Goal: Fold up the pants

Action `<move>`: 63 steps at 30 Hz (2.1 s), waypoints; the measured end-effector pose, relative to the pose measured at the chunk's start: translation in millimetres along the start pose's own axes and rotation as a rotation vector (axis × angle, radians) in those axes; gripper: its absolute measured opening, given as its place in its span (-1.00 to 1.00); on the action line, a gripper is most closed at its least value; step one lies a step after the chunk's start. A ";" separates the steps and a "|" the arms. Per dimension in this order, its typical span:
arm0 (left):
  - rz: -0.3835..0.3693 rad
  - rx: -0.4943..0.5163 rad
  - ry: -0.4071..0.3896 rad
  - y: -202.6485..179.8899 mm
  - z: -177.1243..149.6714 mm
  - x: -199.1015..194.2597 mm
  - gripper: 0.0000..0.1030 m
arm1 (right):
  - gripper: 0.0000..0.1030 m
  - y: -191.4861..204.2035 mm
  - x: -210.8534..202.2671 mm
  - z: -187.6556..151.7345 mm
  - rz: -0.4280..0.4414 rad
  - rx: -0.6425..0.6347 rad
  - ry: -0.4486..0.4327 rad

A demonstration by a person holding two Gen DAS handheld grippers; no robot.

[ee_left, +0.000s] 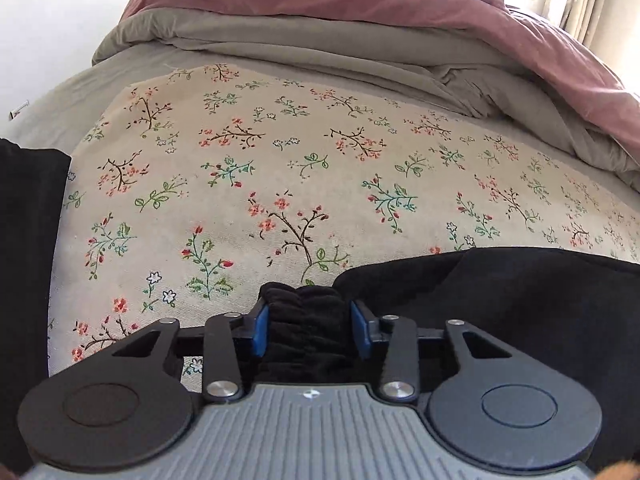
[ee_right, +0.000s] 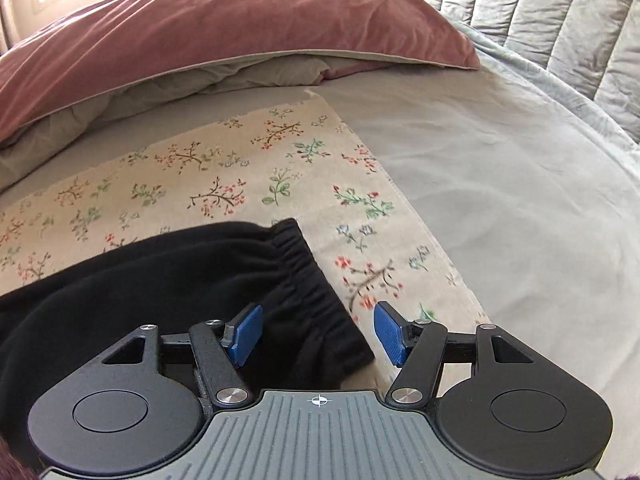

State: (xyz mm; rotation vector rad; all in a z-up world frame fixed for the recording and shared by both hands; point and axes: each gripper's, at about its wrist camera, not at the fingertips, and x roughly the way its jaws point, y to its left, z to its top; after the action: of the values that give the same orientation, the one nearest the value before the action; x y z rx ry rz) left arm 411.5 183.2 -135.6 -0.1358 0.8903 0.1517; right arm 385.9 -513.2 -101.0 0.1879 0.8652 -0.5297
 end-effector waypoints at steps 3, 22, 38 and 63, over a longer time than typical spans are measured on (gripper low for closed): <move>0.006 0.005 -0.026 3.3 2.1 -4.2 -0.46 | 0.05 9.2 33.6 13.3 -0.028 -0.060 0.017; -0.098 -0.149 0.016 20.6 26.3 17.2 0.49 | 0.57 12.5 21.5 25.3 -0.022 -0.053 -0.147; -0.106 -0.205 -0.234 35.0 36.0 -60.7 -0.64 | -0.65 41.6 -60.4 53.7 -0.059 -0.029 -0.271; -0.372 -0.383 -0.133 110.9 -84.4 -176.4 0.96 | -0.38 -167.3 -189.9 -202.0 0.255 0.318 -0.192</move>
State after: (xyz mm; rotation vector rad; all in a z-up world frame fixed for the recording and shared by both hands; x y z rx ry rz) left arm 216.9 263.5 -56.3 -0.6367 0.6818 -0.0183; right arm 63.0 -512.9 -76.5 0.5226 0.5558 -0.4347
